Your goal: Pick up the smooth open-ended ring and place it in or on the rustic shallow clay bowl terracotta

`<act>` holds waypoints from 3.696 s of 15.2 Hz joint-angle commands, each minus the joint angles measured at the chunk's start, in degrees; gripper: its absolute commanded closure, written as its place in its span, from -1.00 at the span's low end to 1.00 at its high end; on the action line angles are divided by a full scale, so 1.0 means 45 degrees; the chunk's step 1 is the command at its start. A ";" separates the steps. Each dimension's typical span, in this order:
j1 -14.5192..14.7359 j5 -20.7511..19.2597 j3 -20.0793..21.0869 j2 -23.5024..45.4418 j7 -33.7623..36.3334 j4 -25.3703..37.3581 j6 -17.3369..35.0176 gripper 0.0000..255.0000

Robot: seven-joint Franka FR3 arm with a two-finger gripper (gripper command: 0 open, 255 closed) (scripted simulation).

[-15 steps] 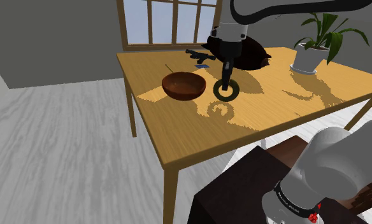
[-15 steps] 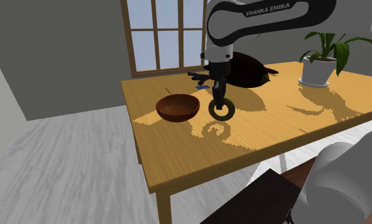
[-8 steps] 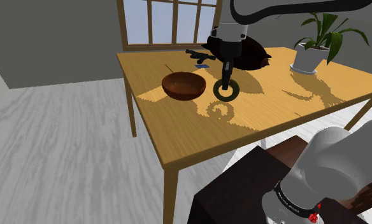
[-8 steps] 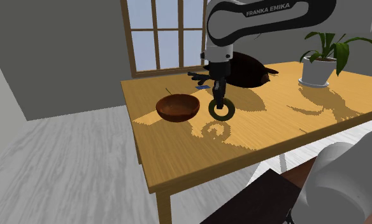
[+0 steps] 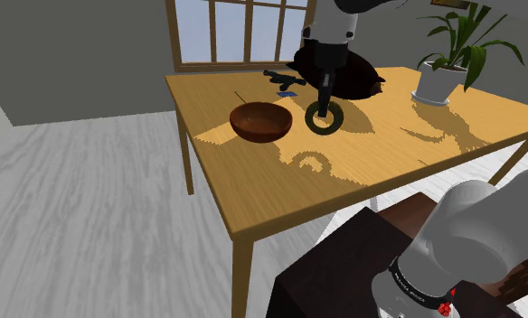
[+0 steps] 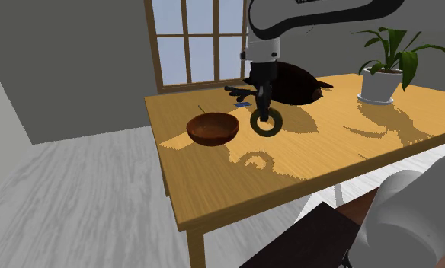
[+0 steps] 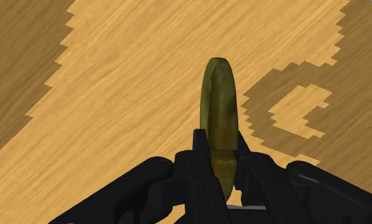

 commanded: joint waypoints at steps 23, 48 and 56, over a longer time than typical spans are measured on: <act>0.0099 0.0139 0.0174 0.1698 0.0106 0.5573 -0.3887 1.00; 0.1101 0.0565 0.1505 0.5859 0.2523 0.8490 -0.2661 1.00; 0.1092 0.0585 0.1497 0.5517 0.2503 0.7226 -0.1739 1.00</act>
